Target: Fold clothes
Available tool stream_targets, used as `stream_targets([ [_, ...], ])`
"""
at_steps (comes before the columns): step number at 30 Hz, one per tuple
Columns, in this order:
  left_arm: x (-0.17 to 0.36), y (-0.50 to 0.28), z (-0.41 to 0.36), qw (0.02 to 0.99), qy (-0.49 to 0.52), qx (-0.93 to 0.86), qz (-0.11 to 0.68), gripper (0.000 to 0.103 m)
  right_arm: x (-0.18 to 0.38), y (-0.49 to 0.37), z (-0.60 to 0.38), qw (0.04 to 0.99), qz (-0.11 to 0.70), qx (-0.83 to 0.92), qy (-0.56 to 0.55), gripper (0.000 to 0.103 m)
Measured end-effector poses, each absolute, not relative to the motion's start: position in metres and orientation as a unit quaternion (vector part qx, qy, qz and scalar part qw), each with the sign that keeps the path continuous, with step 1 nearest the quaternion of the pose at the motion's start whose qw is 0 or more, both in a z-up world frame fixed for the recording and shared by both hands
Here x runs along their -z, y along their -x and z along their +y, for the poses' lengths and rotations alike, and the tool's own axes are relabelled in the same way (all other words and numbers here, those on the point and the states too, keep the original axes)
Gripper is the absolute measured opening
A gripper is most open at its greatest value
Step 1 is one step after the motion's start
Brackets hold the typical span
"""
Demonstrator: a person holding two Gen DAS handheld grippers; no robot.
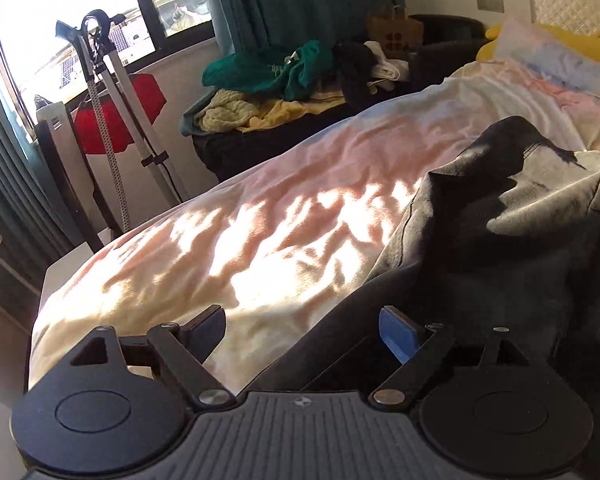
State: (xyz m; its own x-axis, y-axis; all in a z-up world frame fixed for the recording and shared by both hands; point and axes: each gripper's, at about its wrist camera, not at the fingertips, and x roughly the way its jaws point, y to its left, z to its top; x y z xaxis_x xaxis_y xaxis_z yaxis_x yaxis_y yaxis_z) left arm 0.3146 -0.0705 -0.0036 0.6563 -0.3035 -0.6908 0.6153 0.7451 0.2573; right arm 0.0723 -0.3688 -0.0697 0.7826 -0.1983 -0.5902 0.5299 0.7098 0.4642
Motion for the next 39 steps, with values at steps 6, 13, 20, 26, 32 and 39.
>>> stream_targets([
  [6, 0.006, -0.326, 0.023, 0.853, -0.244, 0.274, 0.373, 0.086, 0.066, -0.076, -0.36, 0.893, 0.269, 0.214, -0.292, 0.073],
  [13, 0.044, -0.346, 0.067, 0.834, -0.187, 0.309, 0.418, 0.091, 0.068, -0.089, -0.347, 0.897, 0.285, 0.219, -0.257, 0.074],
  [20, 0.06, -0.344, 0.038, 0.812, -0.22, 0.358, 0.406, 0.093, 0.071, -0.101, -0.337, 0.897, 0.297, 0.231, -0.232, 0.074],
  [26, 0.062, -0.33, 0.027, 0.804, -0.235, 0.37, 0.402, 0.024, 0.072, -0.099, -0.337, 0.897, 0.296, 0.23, -0.234, 0.074],
  [32, 0.027, -0.321, 0.019, 0.87, -0.25, 0.267, 0.331, 0.007, 0.067, -0.091, -0.339, 0.897, 0.289, 0.216, -0.256, 0.073],
  [39, 0.027, -0.362, -0.016, 0.905, -0.252, 0.102, 0.328, 0.008, 0.066, -0.085, -0.345, 0.896, 0.28, 0.204, -0.279, 0.072],
])
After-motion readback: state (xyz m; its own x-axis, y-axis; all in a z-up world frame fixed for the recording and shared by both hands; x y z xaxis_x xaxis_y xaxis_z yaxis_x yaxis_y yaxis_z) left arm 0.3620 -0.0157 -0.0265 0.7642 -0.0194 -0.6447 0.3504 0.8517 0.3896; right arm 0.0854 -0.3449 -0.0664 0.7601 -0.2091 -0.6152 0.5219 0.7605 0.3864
